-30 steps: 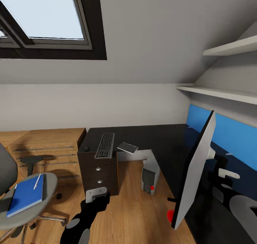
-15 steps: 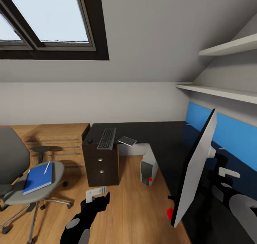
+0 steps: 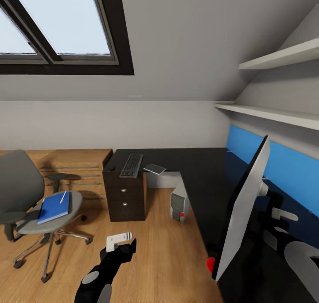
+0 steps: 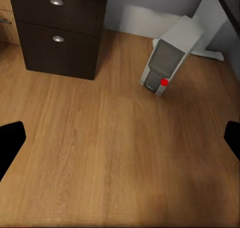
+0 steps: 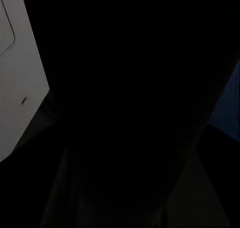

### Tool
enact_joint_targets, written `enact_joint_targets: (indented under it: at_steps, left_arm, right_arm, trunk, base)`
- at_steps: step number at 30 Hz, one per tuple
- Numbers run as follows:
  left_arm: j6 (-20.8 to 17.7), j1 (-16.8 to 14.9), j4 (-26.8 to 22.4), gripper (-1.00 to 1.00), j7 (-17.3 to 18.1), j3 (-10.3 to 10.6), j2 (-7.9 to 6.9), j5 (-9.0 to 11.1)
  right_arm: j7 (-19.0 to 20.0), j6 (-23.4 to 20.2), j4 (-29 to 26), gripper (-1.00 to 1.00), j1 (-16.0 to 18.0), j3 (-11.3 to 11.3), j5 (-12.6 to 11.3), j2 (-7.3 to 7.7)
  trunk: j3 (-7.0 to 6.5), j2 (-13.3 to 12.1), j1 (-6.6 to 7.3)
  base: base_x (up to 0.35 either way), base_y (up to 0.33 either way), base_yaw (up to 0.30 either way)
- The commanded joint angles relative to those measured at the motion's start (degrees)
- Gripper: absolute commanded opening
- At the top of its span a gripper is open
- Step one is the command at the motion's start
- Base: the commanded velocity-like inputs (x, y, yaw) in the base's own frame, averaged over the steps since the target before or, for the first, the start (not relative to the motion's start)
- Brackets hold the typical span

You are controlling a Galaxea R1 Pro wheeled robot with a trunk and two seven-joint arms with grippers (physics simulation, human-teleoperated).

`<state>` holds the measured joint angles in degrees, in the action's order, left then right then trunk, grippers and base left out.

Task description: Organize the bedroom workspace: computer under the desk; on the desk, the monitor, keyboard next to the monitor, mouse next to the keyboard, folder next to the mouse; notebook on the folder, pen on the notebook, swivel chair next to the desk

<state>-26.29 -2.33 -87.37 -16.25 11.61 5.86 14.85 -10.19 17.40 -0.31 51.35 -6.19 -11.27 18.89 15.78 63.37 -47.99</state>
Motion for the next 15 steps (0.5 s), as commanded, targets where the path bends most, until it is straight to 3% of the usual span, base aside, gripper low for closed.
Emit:
enact_joint_targets:
  at_steps: [1, 7, 15]
  left_arm:
    - [-0.2, 0.0, -0.1, 1.00, -0.5, 0.1, 0.00, 0.6]
    - [-0.2, 0.0, -0.1, 1.00, -0.6, 0.1, -0.04, 0.5]
    - [-0.1, 0.0, -0.1, 1.00, -0.7, 0.1, -0.06, 0.5]
  right_arm:
    - [0.1, 0.3, 0.0, -1.00, 0.1, 0.3, 0.2, 0.00]
    - [0.1, 0.3, 0.0, -1.00, 0.1, 0.3, 0.2, 0.00]
    - [0.1, 0.3, 0.0, -1.00, 0.1, 0.4, 0.2, 0.00]
  trunk:
    - [0.07, 0.1, 0.02]
    - [0.07, 0.1, 0.02]
    - [0.07, 0.1, 0.02]
  base:
    - [-0.229, -0.255, 0.000]
    - [-0.153, -0.299, 0.000]
    - [-0.025, -0.338, 0.000]
